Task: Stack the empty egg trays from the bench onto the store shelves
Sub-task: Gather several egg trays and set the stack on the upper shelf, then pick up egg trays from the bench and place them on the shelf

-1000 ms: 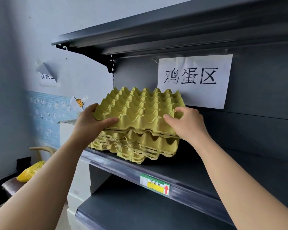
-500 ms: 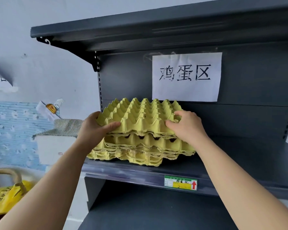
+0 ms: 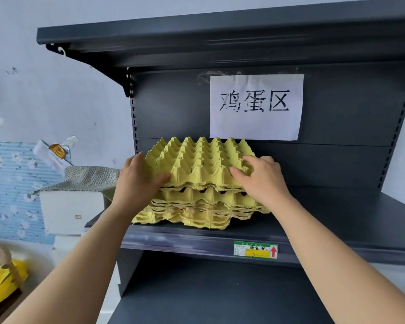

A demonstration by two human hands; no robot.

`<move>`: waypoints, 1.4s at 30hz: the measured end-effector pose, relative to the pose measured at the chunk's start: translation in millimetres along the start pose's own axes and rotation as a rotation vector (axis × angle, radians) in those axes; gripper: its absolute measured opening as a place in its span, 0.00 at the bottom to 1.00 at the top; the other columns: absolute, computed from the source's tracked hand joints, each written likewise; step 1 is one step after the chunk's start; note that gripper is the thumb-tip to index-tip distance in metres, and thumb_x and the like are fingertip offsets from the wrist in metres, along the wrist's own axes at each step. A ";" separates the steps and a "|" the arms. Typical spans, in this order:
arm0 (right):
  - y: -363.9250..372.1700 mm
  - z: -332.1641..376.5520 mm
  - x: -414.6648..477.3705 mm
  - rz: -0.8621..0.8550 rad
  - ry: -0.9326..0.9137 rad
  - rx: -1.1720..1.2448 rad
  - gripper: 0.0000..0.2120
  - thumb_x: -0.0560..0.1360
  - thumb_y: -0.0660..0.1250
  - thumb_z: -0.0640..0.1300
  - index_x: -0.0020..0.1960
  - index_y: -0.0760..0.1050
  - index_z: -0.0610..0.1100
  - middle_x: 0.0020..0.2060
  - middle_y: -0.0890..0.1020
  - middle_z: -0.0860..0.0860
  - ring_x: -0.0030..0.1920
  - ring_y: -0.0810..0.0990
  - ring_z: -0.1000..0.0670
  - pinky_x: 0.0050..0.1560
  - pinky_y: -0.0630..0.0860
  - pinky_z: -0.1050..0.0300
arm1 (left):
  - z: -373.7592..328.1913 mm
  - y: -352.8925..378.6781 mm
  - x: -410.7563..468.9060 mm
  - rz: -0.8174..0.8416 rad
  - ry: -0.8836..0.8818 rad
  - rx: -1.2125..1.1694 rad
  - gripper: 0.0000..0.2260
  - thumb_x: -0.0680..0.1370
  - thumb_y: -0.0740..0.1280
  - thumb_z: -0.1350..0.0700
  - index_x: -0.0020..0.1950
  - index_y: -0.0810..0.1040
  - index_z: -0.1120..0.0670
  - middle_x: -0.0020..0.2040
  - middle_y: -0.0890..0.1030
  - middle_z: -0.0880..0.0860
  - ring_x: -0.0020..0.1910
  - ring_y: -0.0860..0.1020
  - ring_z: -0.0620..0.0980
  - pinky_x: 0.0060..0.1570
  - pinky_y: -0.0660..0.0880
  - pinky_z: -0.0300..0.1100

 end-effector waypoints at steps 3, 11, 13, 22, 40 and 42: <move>-18.0 4.2 -13.6 -0.013 -0.060 -0.024 0.28 0.75 0.62 0.60 0.70 0.68 0.47 0.68 0.68 0.44 0.68 0.65 0.43 0.65 0.65 0.50 | -27.7 3.4 -14.1 -0.074 0.172 0.116 0.30 0.75 0.69 0.46 0.72 0.68 0.57 0.70 0.70 0.55 0.69 0.67 0.57 0.67 0.64 0.52; -67.7 -27.1 -70.8 -0.075 -0.086 -0.115 0.20 0.77 0.63 0.54 0.67 0.73 0.47 0.67 0.72 0.52 0.61 0.74 0.50 0.60 0.68 0.57 | -104.5 43.5 -73.1 -0.018 0.536 0.079 0.16 0.75 0.66 0.48 0.57 0.82 0.57 0.53 0.83 0.54 0.50 0.79 0.57 0.50 0.76 0.49; -81.4 -55.0 -94.2 -0.080 -0.040 -0.152 0.19 0.77 0.63 0.54 0.66 0.74 0.48 0.66 0.73 0.53 0.57 0.76 0.49 0.60 0.70 0.56 | -125.4 70.9 -94.3 0.068 0.579 0.041 0.16 0.75 0.65 0.48 0.54 0.83 0.57 0.51 0.83 0.53 0.47 0.80 0.57 0.46 0.77 0.48; -153.1 -218.1 -201.2 -0.111 0.197 -0.308 0.16 0.75 0.67 0.48 0.59 0.79 0.43 0.58 0.81 0.48 0.59 0.77 0.46 0.57 0.72 0.55 | -240.8 204.3 -218.2 0.357 0.744 -0.112 0.19 0.73 0.60 0.46 0.52 0.83 0.56 0.48 0.83 0.52 0.46 0.80 0.57 0.47 0.78 0.49; -295.7 -586.5 -359.0 0.032 0.608 -0.467 0.14 0.76 0.65 0.50 0.55 0.80 0.43 0.48 0.82 0.48 0.50 0.79 0.47 0.48 0.76 0.53 | -449.0 497.8 -460.9 0.794 0.769 -0.137 0.14 0.73 0.72 0.50 0.54 0.83 0.56 0.50 0.84 0.53 0.50 0.81 0.57 0.50 0.77 0.51; -299.2 -623.6 -363.4 0.033 0.637 -0.455 0.13 0.75 0.66 0.48 0.56 0.80 0.43 0.50 0.82 0.48 0.51 0.79 0.47 0.49 0.76 0.54 | -461.2 533.1 -473.3 0.834 0.754 -0.128 0.14 0.73 0.72 0.51 0.55 0.83 0.56 0.49 0.84 0.53 0.50 0.80 0.58 0.50 0.77 0.51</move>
Point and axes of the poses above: each hand's wrist, its own x-axis towards the middle knuckle, its own y-axis out of the palm, z = x × y, the point moved 6 cm from there along x, towards the middle knuckle
